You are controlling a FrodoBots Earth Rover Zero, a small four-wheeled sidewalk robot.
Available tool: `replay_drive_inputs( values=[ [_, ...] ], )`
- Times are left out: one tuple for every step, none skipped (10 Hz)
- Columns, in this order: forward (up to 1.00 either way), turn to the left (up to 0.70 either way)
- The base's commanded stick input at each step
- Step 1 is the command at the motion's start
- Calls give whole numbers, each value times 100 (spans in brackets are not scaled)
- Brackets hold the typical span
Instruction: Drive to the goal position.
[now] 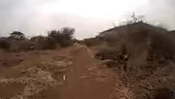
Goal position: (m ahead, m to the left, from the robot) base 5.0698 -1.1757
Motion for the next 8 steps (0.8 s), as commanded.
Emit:
replay_drive_inputs(
  values=[
    [50,0],
    [50,0],
    [50,0],
    [50,0],
    [50,0],
    [50,0],
    [50,0],
    [50,0]
  ],
)
